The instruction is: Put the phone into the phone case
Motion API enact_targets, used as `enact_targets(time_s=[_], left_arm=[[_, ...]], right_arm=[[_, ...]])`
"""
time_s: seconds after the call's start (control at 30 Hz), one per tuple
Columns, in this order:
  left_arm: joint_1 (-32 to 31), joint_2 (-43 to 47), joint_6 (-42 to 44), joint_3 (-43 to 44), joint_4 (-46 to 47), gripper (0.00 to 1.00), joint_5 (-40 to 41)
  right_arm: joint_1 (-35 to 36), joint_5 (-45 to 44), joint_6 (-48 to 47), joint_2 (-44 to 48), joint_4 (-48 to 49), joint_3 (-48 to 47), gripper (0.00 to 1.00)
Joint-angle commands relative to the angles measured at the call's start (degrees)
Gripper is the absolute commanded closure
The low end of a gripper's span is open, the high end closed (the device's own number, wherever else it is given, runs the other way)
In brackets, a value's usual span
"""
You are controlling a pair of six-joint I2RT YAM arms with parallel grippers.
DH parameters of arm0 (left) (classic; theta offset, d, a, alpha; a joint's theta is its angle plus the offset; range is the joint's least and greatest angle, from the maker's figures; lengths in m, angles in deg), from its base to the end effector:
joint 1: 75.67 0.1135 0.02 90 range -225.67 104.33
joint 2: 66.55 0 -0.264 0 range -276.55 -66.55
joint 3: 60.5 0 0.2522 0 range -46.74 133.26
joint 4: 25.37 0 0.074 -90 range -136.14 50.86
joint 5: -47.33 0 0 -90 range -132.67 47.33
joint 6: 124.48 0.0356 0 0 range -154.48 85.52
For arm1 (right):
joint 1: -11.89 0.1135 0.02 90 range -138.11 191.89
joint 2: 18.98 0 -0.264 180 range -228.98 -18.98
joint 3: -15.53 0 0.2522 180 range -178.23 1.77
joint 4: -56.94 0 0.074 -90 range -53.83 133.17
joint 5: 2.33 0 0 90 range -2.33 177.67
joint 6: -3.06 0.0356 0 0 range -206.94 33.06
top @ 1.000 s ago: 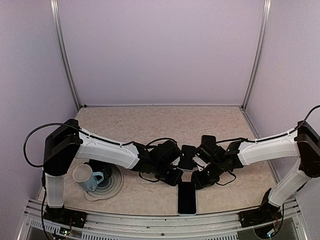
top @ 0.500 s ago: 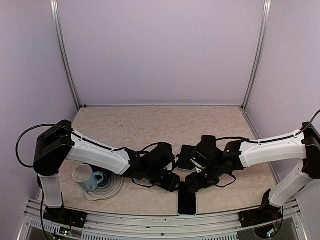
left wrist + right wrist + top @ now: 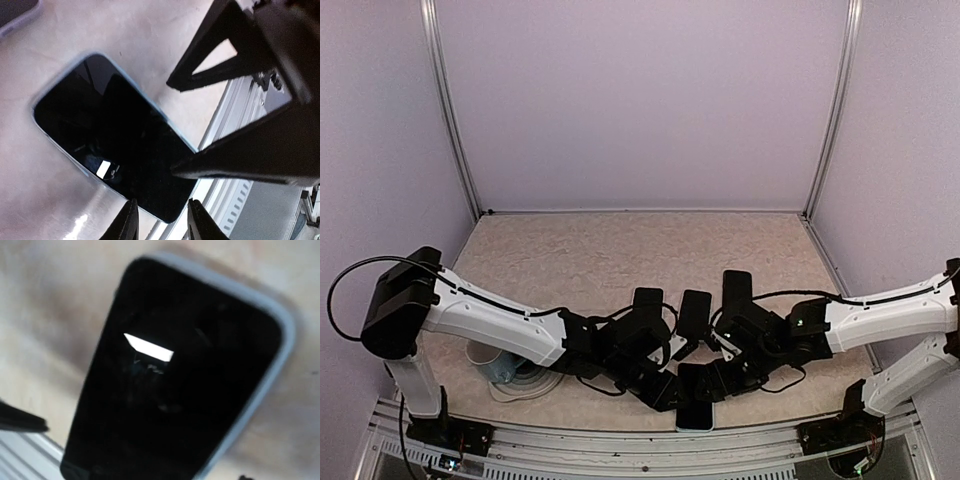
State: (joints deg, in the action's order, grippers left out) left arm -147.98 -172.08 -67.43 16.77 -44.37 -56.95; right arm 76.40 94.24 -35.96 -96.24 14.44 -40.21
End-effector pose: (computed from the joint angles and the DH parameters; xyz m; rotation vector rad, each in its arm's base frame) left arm 0.1091 -0.3709 0.1688 1.0295 2.4872 -1.0405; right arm 0.1015 0.2223 0.1802 -0.3827 2.8977 0.6597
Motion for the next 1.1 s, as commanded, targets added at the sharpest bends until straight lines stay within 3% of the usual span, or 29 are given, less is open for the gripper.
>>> enact_targets(time_s=[0.0,0.4,0.57,0.7,0.83,1.07], left_arm=[[-0.3,-1.8,-1.9,-2.0,-0.5,0.71,-2.6],[-1.1,-8.5,-4.5,-0.9,2.6,1.0,-7.4],[-0.7,-12.4,-3.7,1.0,1.2,1.0,-9.7],[-1.2,-17.4,0.6,6.9,-8.4,1.0,-8.2],[0.1,-18.3,0.7,2.5,-11.2,1.0,-3.0],[0.4,-16.6,0.4,-2.1,-11.0,1.0,-0.2]], right_arm=[[-0.9,5.9,1.5,1.8,8.4,5.7,0.37],[-1.9,11.6,-0.3,-1.1,17.3,9.7,0.53],[-2.3,12.6,-1.0,-3.0,19.9,10.2,0.55],[-2.5,10.9,-2.5,-6.3,17.5,7.3,0.56],[-2.6,4.3,-3.2,-8.8,9.1,4.0,0.6],[-6.2,1.7,-2.5,-2.6,8.7,6.3,0.61]])
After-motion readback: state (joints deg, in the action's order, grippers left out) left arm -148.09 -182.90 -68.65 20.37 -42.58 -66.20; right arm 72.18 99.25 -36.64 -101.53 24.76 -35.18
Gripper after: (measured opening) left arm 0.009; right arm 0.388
